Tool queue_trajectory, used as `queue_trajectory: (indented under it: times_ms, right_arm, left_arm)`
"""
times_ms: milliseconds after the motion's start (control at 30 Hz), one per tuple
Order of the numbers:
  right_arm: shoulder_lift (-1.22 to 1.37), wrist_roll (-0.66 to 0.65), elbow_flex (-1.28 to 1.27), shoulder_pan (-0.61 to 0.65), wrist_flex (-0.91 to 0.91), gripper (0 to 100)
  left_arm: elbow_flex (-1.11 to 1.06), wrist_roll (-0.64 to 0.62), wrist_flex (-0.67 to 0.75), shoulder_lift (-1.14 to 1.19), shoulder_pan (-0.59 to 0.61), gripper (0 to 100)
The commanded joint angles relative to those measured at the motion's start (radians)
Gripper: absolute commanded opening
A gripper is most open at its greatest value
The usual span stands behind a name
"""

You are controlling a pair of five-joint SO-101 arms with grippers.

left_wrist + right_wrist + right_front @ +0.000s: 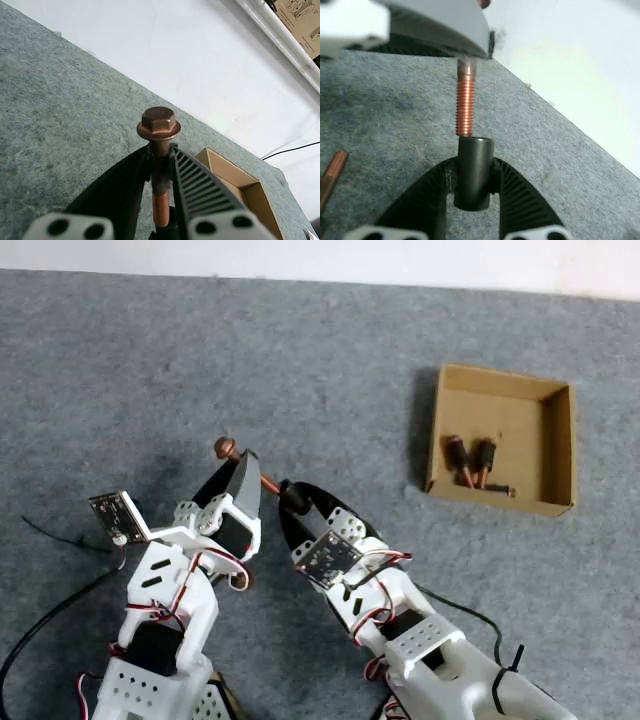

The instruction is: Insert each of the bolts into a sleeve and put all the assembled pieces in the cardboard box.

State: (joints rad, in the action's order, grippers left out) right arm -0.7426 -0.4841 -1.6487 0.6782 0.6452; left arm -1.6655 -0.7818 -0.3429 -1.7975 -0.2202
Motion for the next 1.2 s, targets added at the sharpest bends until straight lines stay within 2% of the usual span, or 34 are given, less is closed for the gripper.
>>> queue_trajectory:
  times_ms: [0,133,267,1033,1100,1167]
  right_arm:
    - [-0.025,-0.048,-0.031,0.012,0.007,0.5]
    - [-0.025,-0.104,-0.028,0.028,0.008,0.5]
    - [-0.025,-0.106,-0.03,0.033,0.008,0.5]
    - [-0.027,-0.107,-0.03,0.025,0.012,0.5]
    - [-0.027,-0.107,-0.027,0.015,0.012,0.5]
    - [-0.025,-0.107,-0.027,0.002,0.012,0.5]
  left_arm:
    - [0.054,-0.012,0.023,-0.008,-0.004,1]
    - [0.054,-0.02,0.023,-0.008,-0.008,1]
    - [0.051,-0.069,0.023,-0.007,-0.007,1]
    - [0.077,-0.069,0.018,-0.007,-0.012,1]
    - [0.127,-0.069,-0.049,-0.007,-0.025,1]
    - [0.203,-0.069,-0.178,-0.013,-0.087,1]
